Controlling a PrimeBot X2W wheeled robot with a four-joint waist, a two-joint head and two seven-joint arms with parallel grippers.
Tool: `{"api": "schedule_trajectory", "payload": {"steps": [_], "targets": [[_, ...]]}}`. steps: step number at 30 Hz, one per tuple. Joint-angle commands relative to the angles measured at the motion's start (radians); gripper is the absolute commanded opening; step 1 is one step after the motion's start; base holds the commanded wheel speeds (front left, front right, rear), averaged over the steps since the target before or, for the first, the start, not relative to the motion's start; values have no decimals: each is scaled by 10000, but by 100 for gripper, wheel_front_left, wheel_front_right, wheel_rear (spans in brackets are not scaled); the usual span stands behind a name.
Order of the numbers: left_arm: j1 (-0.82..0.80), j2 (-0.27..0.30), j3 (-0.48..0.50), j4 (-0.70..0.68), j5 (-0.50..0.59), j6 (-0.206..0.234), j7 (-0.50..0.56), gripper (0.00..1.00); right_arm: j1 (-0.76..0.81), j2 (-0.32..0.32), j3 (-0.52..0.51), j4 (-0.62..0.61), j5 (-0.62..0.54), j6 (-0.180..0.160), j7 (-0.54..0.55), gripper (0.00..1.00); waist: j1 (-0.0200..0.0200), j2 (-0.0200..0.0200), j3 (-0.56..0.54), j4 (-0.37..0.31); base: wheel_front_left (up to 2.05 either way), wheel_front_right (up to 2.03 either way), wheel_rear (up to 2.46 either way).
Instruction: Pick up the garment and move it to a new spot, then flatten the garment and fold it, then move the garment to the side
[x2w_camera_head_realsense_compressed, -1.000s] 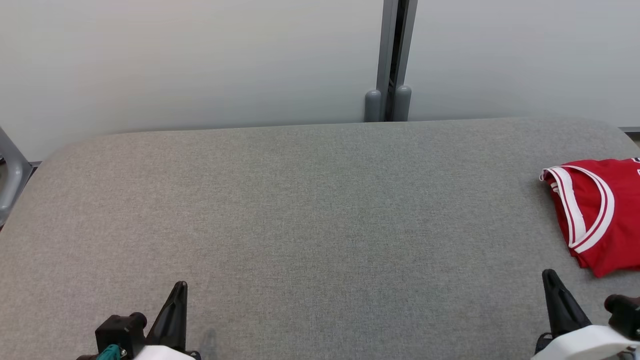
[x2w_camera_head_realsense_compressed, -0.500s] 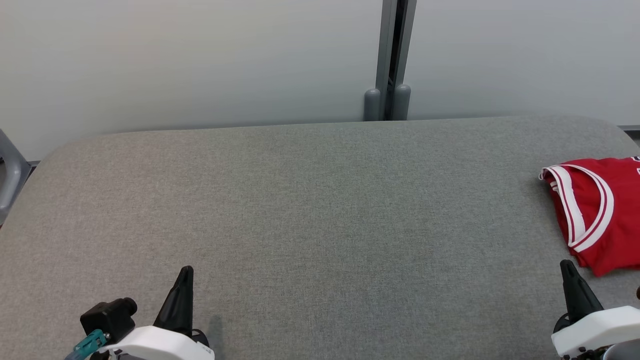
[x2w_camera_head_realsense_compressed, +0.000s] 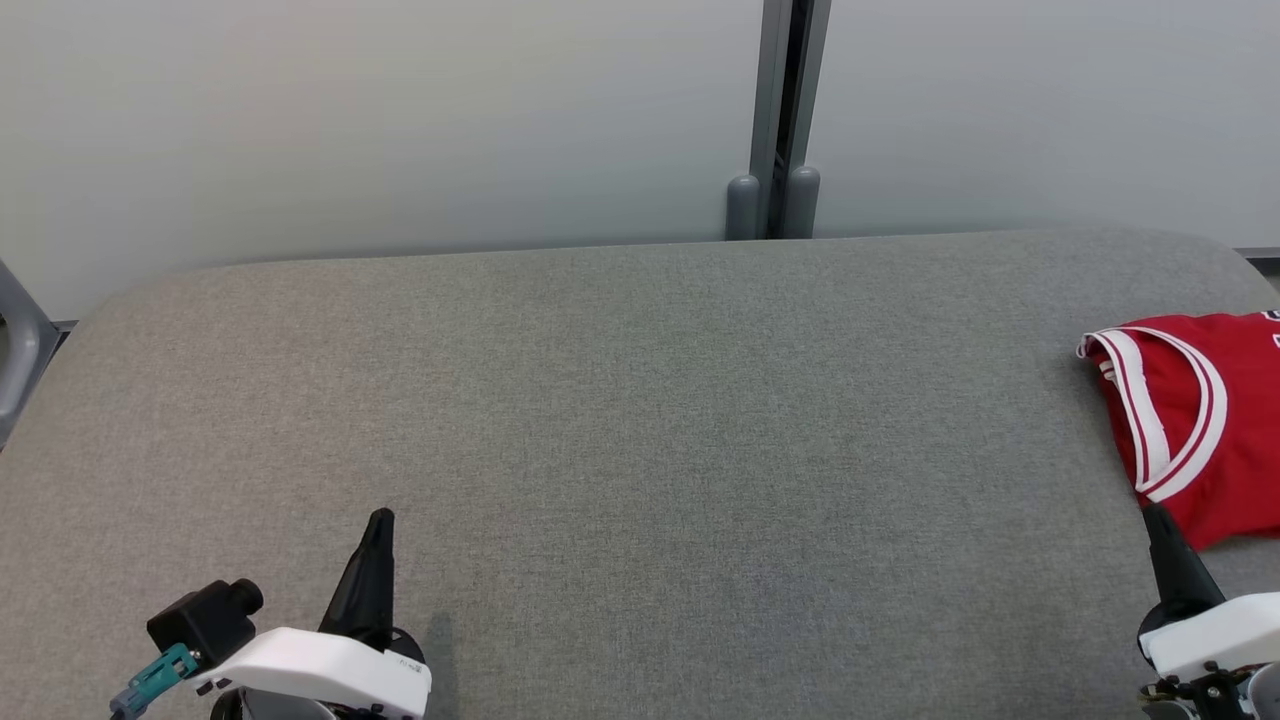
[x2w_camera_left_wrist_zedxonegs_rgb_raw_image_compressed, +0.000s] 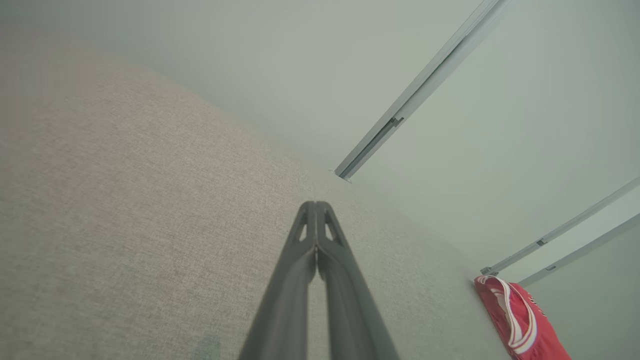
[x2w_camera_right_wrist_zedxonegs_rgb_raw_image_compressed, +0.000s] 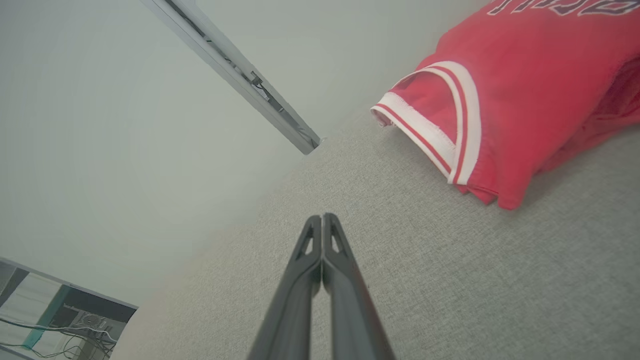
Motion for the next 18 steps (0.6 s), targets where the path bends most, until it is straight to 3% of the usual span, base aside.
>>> {"api": "schedule_trajectory", "payload": {"steps": [1, 18], "targets": [[-356, 33, 88, -44, -280, -111, -58, 0, -306, -126, -117, -31, 333, 1, 104, 0, 0, 0, 2, -2, 0, 0, 0], [-805, -321, 177, 338, -2185, -611, -201, 0, -827, -248, -630, 486, 2381, 1, 767, 0, 0, 0, 35, -26, 0, 0, 0]]}}
